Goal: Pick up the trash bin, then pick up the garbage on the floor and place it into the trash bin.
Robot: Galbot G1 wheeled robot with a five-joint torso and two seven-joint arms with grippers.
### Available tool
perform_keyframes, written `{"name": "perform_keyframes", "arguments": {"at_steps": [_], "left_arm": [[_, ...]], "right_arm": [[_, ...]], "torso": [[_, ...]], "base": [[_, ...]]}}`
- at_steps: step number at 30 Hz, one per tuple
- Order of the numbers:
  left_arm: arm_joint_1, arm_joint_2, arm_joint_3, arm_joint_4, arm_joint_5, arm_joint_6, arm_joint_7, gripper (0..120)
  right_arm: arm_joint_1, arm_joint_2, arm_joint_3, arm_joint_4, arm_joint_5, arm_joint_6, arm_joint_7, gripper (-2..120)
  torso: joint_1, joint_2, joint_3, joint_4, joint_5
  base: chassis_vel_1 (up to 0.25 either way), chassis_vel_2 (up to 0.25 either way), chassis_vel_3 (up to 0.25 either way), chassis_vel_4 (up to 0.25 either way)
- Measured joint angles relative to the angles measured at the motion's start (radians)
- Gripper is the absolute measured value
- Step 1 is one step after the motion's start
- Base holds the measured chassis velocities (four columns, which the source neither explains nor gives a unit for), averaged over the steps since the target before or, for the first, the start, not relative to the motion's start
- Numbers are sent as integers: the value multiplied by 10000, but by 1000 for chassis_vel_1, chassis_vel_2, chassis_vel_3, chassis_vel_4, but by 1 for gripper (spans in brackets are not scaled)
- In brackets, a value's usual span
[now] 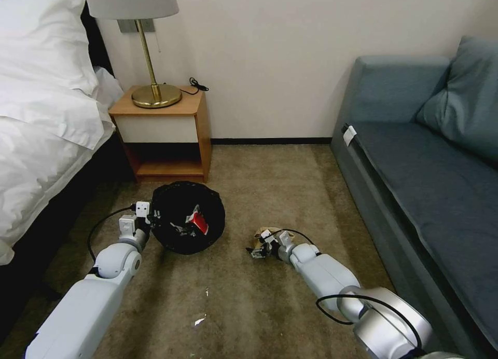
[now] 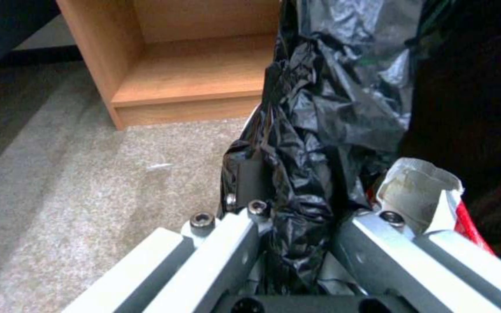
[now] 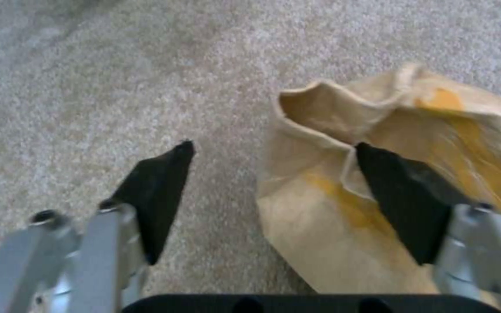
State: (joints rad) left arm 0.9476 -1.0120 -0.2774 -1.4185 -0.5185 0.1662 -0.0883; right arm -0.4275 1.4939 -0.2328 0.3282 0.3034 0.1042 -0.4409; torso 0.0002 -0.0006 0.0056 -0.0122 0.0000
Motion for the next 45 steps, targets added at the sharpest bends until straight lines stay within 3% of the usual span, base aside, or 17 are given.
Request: {"name": "perform_keyframes", "arguments": {"at_steps": [20, 33, 45], "left_arm": [[39, -54, -86, -3, 29, -51, 27, 0], [35, -15, -47, 16, 45, -45, -17, 0], [-221, 86, 102, 94, 27, -16, -94, 0]], "right_arm": [[29, 131, 138, -103, -52, 14, -395, 0], [-275, -93, 406, 702, 185, -41, -467, 0], [-886, -1311, 1382, 3925, 931, -877, -181, 0]], "torso": [[0, 0, 0, 1, 0], [0, 0, 0, 1, 0], [0, 0, 0, -1, 1]], "base": [[0, 0, 0, 0], [0, 0, 0, 0], [0, 0, 0, 0]]}}
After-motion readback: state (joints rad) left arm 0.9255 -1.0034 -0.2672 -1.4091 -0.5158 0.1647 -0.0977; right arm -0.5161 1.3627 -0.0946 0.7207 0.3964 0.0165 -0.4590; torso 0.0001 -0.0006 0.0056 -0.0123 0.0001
